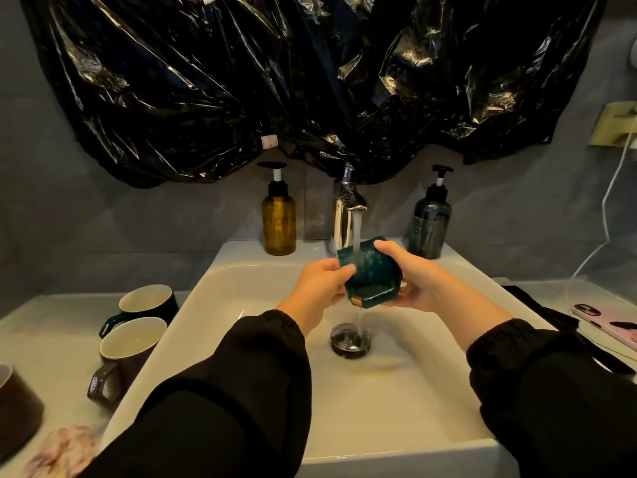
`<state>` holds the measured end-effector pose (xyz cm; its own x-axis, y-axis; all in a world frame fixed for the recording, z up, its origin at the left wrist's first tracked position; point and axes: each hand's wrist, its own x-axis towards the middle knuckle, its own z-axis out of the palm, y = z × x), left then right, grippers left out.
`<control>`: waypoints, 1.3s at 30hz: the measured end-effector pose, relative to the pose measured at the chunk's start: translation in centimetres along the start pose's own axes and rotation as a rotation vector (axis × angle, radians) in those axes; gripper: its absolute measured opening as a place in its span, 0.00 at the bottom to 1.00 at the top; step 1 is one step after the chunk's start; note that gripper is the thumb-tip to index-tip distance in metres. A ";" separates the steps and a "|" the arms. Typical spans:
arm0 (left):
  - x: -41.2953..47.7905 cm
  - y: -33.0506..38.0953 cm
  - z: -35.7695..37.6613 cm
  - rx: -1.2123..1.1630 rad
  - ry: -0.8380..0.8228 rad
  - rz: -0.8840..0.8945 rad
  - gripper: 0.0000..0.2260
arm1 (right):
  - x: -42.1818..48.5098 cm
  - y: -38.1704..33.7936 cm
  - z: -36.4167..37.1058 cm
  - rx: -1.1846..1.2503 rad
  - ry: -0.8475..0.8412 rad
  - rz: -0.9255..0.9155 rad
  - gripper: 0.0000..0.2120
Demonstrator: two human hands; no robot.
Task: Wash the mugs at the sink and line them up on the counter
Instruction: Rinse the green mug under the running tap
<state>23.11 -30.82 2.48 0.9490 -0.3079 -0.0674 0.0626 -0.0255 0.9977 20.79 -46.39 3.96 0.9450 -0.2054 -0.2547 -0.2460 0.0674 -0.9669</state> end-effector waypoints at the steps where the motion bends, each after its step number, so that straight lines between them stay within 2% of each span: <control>1: 0.0 0.2 0.1 -0.027 0.021 -0.005 0.04 | 0.0 0.0 0.1 -0.006 -0.010 0.014 0.19; 3: -0.1 0.8 -0.1 -0.107 0.078 -0.038 0.04 | 0.1 -0.1 0.0 -0.028 -0.099 0.021 0.25; 6: -0.3 1.6 -1.4 -0.393 0.121 -0.124 0.09 | 0.2 -0.2 -0.4 -0.172 -0.281 -0.054 0.31; 9: -0.8 2.1 -3.1 -0.665 0.120 -0.267 0.05 | 0.3 0.2 0.1 -0.195 -0.329 -0.194 0.36; 11: -0.9 2.2 -3.6 -0.718 0.112 -0.351 0.06 | 0.3 0.4 0.9 -0.181 -0.335 -0.255 0.44; 13: -1.0 2.1 -3.5 -0.701 0.094 -0.387 0.07 | 0.3 0.6 1.4 -0.196 -0.293 -0.297 0.42; 16: -1.1 2.2 -3.1 -0.673 0.050 -0.401 0.07 | 0.4 0.8 1.4 -0.120 -0.236 -0.303 0.33; 21: -1.3 2.0 -2.5 -0.582 -0.082 -0.384 0.12 | 1.3 1.2 0.7 -0.053 -0.162 -0.197 0.28; 26: -1.3 1.9 -2.0 -0.538 -0.126 -0.352 0.13 | 1.0 0.9 -0.1 0.017 -0.157 -0.095 0.21; 30: -1.1 1.9 -1.8 -0.504 -0.144 -0.348 0.13 | 0.8 0.8 -0.3 0.086 -0.121 0.023 0.24; 33: -1.1 1.7 -1.7 -0.481 -0.141 -0.357 0.14 | 0.6 0.7 -0.4 0.087 -0.107 0.042 0.27; 37: -1.0 1.5 -1.6 -0.481 -0.122 -0.390 0.17 | 0.4 0.6 0.3 -0.167 0.005 -0.083 0.25; 39: -1.0 1.5 -1.6 -0.493 -0.114 -0.398 0.18 | 0.5 0.5 0.9 -0.284 0.082 -0.156 0.30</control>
<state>22.72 -29.01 4.05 0.7868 -0.4646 -0.4064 0.5638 0.2729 0.7795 21.30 -45.58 3.39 0.9583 -0.2704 -0.0928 -0.1613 -0.2431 -0.9565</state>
